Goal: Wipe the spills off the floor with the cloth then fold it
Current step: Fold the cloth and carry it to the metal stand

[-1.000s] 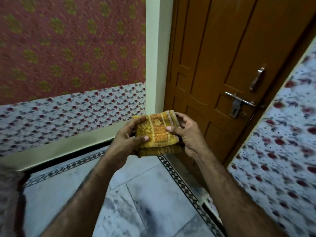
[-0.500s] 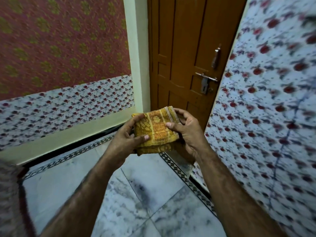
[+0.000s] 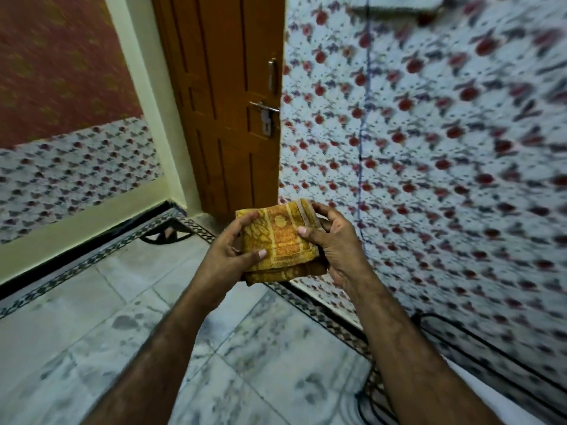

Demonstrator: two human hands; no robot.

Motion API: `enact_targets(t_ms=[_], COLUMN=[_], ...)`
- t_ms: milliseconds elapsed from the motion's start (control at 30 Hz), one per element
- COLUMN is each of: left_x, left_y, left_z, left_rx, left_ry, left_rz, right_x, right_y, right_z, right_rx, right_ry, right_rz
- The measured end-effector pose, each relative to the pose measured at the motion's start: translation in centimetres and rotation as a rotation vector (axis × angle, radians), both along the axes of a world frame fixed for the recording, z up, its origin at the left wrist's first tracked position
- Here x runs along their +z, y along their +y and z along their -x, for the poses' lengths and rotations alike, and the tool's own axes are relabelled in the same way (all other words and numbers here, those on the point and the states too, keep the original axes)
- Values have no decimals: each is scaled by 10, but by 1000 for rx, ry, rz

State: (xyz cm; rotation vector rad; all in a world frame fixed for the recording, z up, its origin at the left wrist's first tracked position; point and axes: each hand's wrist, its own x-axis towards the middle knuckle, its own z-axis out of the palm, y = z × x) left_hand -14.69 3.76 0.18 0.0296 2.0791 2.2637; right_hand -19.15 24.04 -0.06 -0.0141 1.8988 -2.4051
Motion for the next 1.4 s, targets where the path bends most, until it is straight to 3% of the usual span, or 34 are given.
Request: enact_targets(t_ms=[400, 767, 1400], left_x=[-16, -62, -169], left_y=[169, 338, 555], left_z=[-59, -124, -124], left_rx=[-153, -324, -757], left_ry=[20, -53, -122], left_rz=[-90, -66, 130], right_x=[-11, -55, -173], right_y=[174, 342, 536], right_z=[-89, -195, -285], right_rx=[-128, -321, -724], right_ry=[18, -99, -288], right_rz=[-35, -45, 37])
